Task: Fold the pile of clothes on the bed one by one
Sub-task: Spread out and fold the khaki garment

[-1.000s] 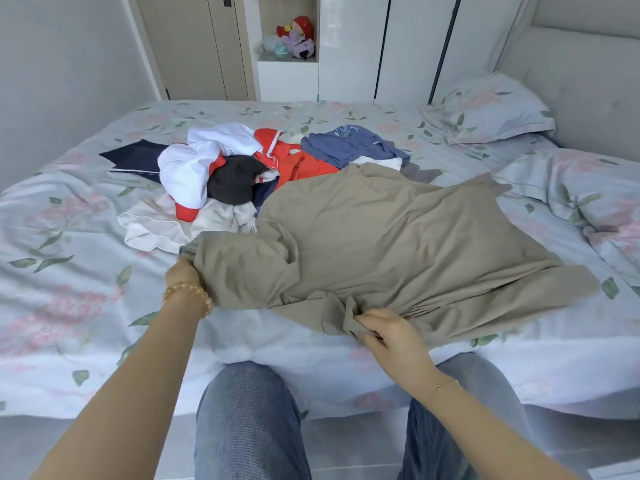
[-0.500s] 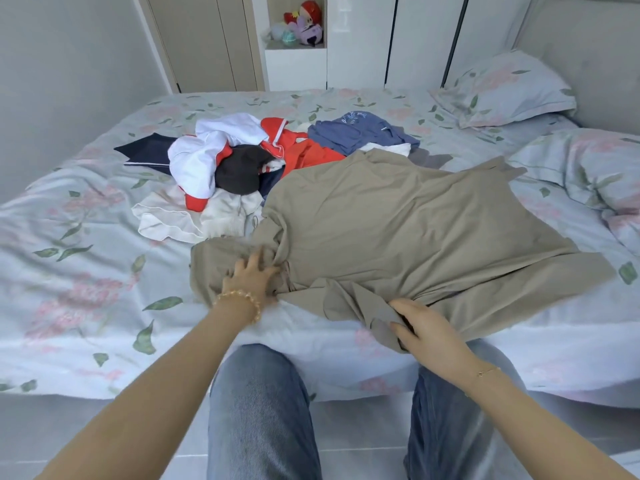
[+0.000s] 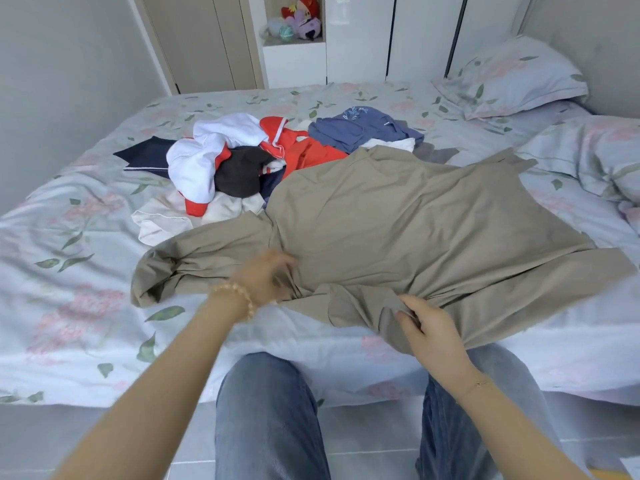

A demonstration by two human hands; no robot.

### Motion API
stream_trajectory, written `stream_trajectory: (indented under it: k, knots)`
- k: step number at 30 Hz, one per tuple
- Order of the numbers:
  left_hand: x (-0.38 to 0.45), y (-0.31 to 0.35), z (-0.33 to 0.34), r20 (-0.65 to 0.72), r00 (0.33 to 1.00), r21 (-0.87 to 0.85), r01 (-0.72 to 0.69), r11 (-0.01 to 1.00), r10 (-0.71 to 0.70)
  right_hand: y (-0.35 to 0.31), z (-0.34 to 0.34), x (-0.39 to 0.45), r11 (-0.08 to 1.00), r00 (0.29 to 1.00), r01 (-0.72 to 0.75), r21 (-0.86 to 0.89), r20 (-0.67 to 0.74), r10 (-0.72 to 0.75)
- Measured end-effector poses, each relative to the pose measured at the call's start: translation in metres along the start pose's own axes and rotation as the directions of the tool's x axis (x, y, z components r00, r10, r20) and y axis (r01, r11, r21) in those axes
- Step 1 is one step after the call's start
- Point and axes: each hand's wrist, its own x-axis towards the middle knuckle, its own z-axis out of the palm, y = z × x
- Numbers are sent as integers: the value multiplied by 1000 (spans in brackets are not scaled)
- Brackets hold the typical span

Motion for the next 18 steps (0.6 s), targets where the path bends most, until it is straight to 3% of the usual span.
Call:
stream_trajectory:
  k: [2, 3, 5, 7, 10, 13, 15, 16, 18]
  knots:
    - [-19, 27, 42, 180, 975, -21, -129, 991, 131, 1, -12, -8, 999, 994, 0, 35, -113, 4]
    - [-22, 30, 59, 157, 976, 32, -158, 987, 151, 0, -18, -11, 998, 990, -8, 57, -142, 16]
    - [-22, 30, 72, -62, 979, 60, -189, 980, 193, 2, -32, -15, 996, 990, -20, 90, -137, 33]
    - [-21, 25, 66, -165, 951, 21, -262, 965, 262, 3, -46, -21, 997, 1000, 8, 73, -7, -8]
    - [-34, 14, 47, -118, 903, 102, -402, 910, 412, 3, -65, -33, 998, 973, 21, -57, 229, -7]
    - [-46, 5, 37, -27, 937, 158, -340, 927, 349, 3, -74, -50, 983, 880, -19, -184, 464, 103]
    - [-48, 11, 33, 88, 961, 209, -275, 938, 262, 2, -75, -57, 989, 804, -83, -126, 578, 141]
    - [-49, 21, 31, 170, 970, 250, -214, 944, 175, 2, -79, -59, 985, 800, -157, -67, 577, 166]
    - [-46, 48, 27, 193, 976, 247, -143, 958, 96, 14, -91, -54, 967, 872, -249, 43, 445, 205]
